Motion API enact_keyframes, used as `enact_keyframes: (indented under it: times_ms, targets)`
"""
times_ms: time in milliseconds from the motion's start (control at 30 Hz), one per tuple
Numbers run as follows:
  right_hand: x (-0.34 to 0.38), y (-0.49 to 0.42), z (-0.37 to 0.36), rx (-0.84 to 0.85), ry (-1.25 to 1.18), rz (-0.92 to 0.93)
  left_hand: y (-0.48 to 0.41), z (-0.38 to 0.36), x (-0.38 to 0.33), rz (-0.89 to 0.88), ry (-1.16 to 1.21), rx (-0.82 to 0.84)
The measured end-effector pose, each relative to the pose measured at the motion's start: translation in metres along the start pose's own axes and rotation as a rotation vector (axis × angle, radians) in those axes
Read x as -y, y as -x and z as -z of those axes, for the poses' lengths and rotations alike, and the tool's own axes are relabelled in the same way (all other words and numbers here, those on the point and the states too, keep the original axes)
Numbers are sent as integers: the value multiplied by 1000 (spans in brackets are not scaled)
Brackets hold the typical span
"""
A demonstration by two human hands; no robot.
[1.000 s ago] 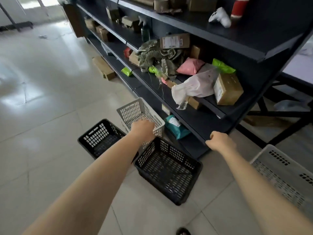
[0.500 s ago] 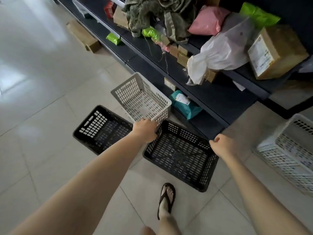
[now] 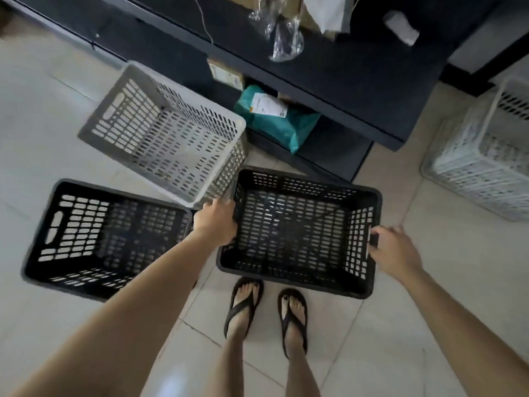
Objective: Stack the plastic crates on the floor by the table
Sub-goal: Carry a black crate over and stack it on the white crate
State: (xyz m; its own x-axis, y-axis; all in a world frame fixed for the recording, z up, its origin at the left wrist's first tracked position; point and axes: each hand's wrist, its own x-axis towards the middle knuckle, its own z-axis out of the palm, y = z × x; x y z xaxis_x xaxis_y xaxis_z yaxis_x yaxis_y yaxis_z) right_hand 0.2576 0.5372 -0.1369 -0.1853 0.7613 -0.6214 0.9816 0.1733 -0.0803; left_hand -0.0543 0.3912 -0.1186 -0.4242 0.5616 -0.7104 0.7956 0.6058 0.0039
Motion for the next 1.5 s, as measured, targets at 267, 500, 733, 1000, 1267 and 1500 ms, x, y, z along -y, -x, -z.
enact_keyframes:
  times_ms: [267, 500, 733, 1000, 1267, 1500]
  targets:
    - [-22, -58, -91, 14, -11, -157, -91, -94, 18, 51, -112, 60]
    - [-35, -94, -140, 15, -64, -222, -141, -126, 30, -41, 72, -11]
    - [-51, -102, -146, -34, -290, -282, -158, -127, 25, -37, 115, -19]
    - [-61, -98, -152, -60, -201, -322, -151, -131, 25, -28, 119, -97]
    - [-84, -28, -121, -95, -147, -299, -97, -99, 6, -68, 59, -114]
    - [-131, 44, -59, -113, -181, -372, -25, -49, -41, -137, -4, -182]
